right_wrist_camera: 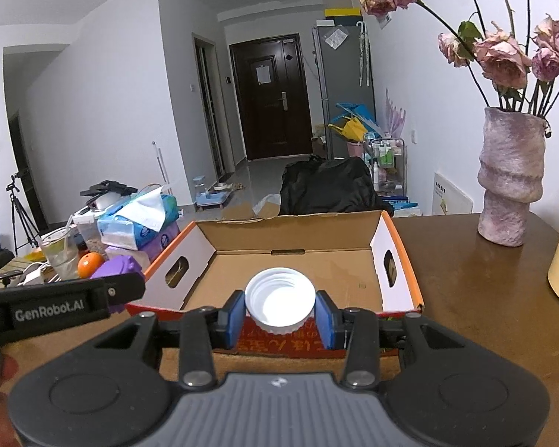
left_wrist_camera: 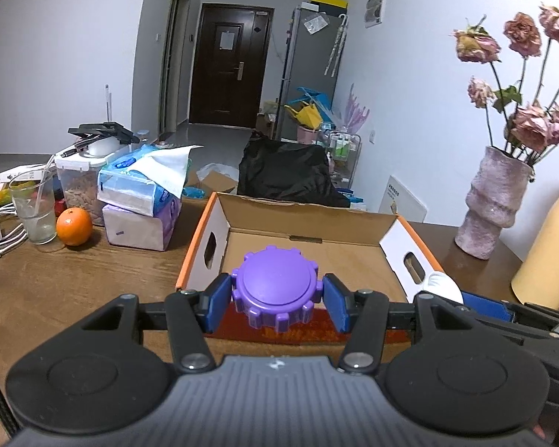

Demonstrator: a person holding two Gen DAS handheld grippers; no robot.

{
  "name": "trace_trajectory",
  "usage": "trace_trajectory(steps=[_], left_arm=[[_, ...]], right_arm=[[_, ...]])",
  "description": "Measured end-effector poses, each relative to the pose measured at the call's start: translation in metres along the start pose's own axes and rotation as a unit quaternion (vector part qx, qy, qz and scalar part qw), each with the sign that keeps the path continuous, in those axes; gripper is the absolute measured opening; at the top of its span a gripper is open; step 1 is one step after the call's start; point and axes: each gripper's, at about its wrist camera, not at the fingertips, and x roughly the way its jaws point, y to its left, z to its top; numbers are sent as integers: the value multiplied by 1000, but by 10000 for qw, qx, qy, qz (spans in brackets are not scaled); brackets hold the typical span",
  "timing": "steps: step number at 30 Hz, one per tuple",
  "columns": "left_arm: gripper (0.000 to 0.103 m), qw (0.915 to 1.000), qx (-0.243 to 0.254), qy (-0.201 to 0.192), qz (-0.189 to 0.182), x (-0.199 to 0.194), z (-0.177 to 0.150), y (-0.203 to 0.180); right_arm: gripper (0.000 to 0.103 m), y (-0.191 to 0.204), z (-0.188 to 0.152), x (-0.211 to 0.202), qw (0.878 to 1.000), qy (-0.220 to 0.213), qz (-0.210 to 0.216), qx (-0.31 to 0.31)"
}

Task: Organize rigid objects
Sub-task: 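Carry the purple cap in the left tool and white cap in the right tool over the cardboard box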

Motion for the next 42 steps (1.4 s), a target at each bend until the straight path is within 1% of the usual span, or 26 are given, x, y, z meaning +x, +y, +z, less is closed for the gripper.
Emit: trace_trajectory(steps=[12,23,34,42], left_arm=[[55,10000,-23,6,35,36,20,-2],[55,9999,32,106,128,76,33,-3],[55,9993,144,255,231,109,41,0],[55,9987,262,359,248,121,37,-1]], right_arm=[[39,-8,20,36,10000,36,-80,-7],[39,-18,36,76,9997,158,-173,-33],[39,-26,41,109,9984,442,-349,-81],[39,-31,38,124,9973,598,-412,-80]])
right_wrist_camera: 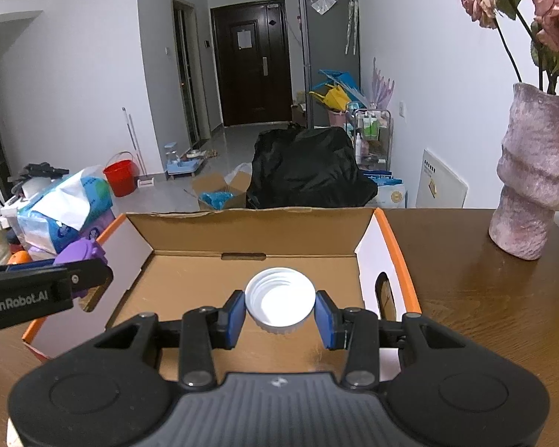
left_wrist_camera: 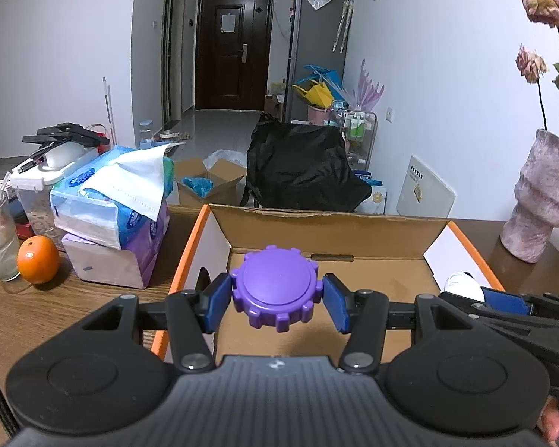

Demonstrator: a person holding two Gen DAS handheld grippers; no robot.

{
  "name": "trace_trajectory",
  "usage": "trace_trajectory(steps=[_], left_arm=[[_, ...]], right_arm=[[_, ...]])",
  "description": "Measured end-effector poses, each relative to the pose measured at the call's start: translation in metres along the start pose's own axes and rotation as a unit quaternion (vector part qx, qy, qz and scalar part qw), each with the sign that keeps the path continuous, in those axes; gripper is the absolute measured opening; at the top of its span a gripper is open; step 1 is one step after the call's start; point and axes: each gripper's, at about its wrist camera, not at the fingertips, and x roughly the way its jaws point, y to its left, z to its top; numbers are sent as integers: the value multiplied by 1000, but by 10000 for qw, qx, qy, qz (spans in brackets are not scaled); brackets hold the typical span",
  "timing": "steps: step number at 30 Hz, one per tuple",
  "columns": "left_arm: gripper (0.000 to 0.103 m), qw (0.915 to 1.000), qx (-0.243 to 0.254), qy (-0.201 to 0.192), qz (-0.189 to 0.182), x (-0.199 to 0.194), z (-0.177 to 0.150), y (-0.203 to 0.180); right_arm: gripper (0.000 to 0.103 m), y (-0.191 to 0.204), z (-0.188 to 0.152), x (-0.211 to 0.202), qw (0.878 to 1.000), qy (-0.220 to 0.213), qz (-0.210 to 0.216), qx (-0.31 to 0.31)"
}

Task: Organize rigid objects
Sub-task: 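Carry the purple cap in the left tool and white cap in the right tool over the cardboard box, then open both tools to drop the caps into the cardboard box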

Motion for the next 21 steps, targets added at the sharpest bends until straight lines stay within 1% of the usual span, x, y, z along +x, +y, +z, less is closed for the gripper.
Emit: trace_trajectory(steps=[6,7,8,9,10,11,12,13,14,15,21], left_arm=[[55,9999,55,158,25,9,-3,0],[57,9998,69,174,40,10,-4,0],[62,9998,78,188,66,10,-4,0],[73,9997,91,192,93,10,-5,0],[79,9997,96,173,151,10,-5,0],[89,9996,93,146,216,10,-5,0],[95,9995,88,120,273,9,-5,0],[99,9995,76,94,304,9,-5,1],[103,9995,54,70,318,8,-5,3],[103,9994,33,44,334,7,-4,4],[103,9994,24,36,348,7,-4,4]], right_arm=[[39,-2,-1,4,10000,34,-16,32],[39,-3,-1,5,10000,48,-12,44],[42,-4,-1,5,10000,47,-24,65],[53,-4,0,7,9999,63,-36,83],[58,-5,0,6,9999,62,-50,97],[68,-5,0,6,9999,44,-78,116],[79,-7,0,6,9998,35,-107,135],[84,-8,0,5,9998,23,-146,162],[92,-9,0,5,9997,10,-174,185],[95,-10,0,4,9996,2,-192,199],[99,-10,1,3,9996,5,-225,185]])
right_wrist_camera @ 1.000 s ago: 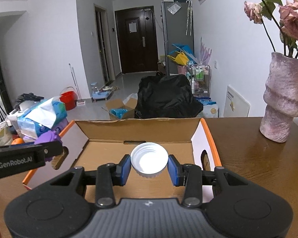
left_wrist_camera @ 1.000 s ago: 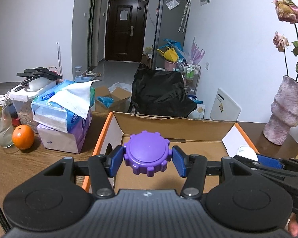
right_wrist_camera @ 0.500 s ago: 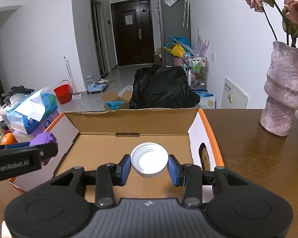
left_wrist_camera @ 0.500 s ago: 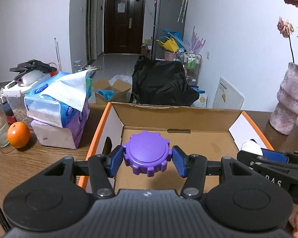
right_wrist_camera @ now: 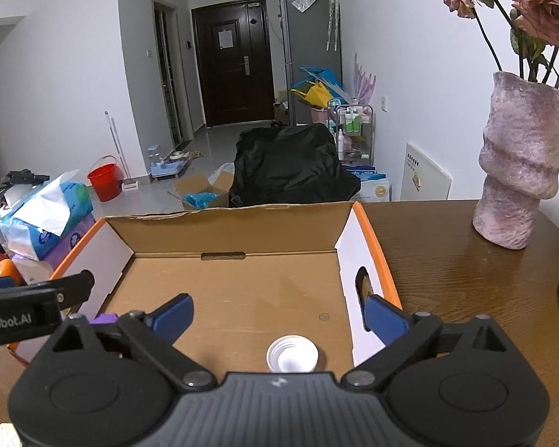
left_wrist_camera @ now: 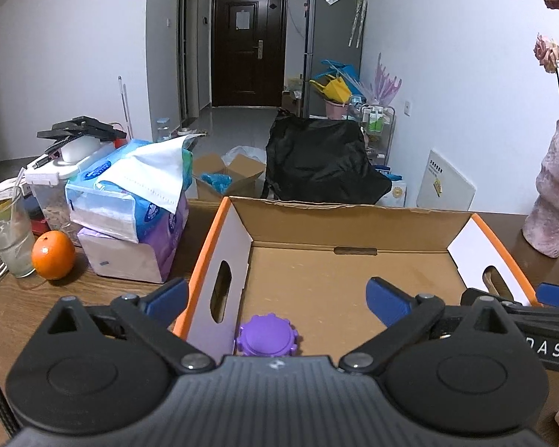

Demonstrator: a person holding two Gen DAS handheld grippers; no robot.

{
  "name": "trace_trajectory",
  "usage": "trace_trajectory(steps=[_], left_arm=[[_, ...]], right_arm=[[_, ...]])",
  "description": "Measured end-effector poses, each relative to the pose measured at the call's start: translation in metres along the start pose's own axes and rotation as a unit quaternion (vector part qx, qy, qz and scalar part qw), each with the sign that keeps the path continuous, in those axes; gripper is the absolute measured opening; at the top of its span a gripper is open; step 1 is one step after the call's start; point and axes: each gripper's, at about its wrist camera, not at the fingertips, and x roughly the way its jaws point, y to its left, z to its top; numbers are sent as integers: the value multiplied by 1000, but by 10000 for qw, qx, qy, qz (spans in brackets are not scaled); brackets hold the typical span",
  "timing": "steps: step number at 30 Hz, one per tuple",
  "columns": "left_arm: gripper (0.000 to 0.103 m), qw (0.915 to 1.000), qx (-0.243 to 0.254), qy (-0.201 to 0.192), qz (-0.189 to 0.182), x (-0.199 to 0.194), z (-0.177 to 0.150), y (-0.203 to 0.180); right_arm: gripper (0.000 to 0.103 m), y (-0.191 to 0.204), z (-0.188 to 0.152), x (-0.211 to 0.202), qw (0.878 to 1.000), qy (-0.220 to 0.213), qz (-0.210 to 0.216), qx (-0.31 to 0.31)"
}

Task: Organize rigid objects
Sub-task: 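Open both tools to drop the caps into the cardboard box, then withdraw both open tools from the box back over the table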

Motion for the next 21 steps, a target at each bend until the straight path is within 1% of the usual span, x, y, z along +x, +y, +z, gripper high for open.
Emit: trace_trajectory(steps=[5,12,21], left_arm=[[103,10000,22,-54,17,-2,0,0],[103,10000,1,-6,82,-2,0,7],[103,9999,-9,-117,29,-18,-3,15]], right_arm=[[101,1,1,-2,10000,-34,0,13],[103,0,1,-7,10000,-83,-17,14],[103,1,1,-22,9997,-234,30,0]])
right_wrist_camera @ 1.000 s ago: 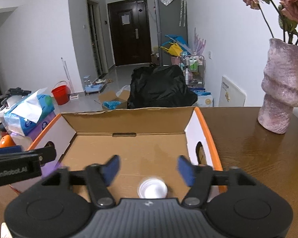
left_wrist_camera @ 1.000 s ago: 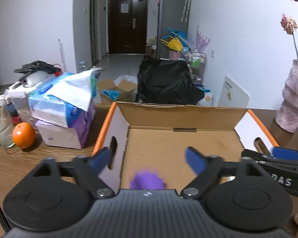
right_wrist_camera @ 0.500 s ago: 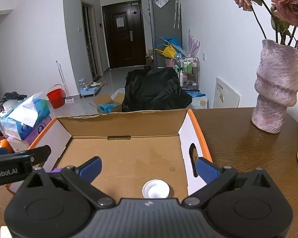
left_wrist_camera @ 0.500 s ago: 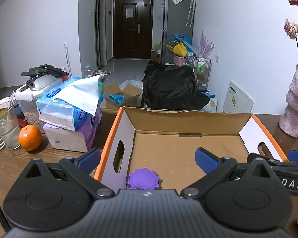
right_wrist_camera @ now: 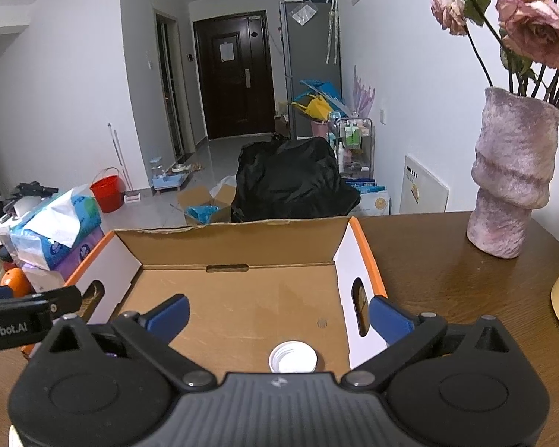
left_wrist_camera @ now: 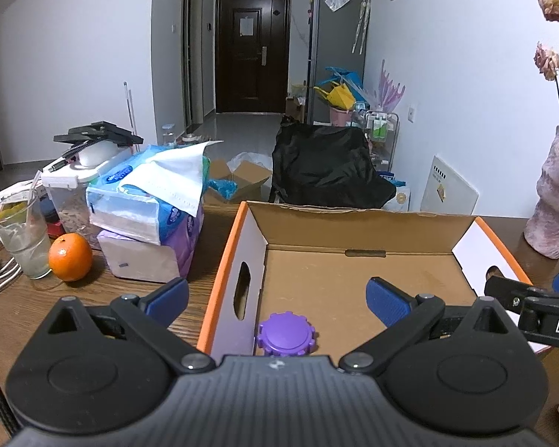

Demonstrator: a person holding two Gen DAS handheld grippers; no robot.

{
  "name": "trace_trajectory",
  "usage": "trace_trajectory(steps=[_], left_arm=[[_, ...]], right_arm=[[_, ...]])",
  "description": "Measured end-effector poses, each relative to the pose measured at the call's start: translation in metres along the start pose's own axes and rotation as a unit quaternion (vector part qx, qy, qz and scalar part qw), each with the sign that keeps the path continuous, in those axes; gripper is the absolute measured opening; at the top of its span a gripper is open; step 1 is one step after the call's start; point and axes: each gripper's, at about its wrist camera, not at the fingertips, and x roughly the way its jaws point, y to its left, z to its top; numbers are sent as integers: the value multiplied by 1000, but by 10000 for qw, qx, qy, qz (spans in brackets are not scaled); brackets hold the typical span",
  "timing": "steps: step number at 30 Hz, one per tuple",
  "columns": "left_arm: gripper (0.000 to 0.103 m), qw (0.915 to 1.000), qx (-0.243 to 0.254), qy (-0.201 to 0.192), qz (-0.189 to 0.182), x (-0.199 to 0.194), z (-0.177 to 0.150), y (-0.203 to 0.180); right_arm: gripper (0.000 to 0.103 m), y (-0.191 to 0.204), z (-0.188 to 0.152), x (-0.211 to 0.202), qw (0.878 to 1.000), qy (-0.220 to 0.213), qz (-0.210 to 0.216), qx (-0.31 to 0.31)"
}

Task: Organize rigid objects
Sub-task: 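Withdraw both open tools from the box back over the table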

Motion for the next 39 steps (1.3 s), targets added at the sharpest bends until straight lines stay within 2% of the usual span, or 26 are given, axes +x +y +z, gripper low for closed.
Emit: trace_trajectory(steps=[16,39], left_arm=[[103,9995,-97,-287,-119,-42,-14,15],[103,9988,-67,-480,-28,-120,-60,33]], right_arm=[[103,2,-13,-39,9994,-302,120,-146],[103,4,-66,-117,9984,-372,245,-340]])
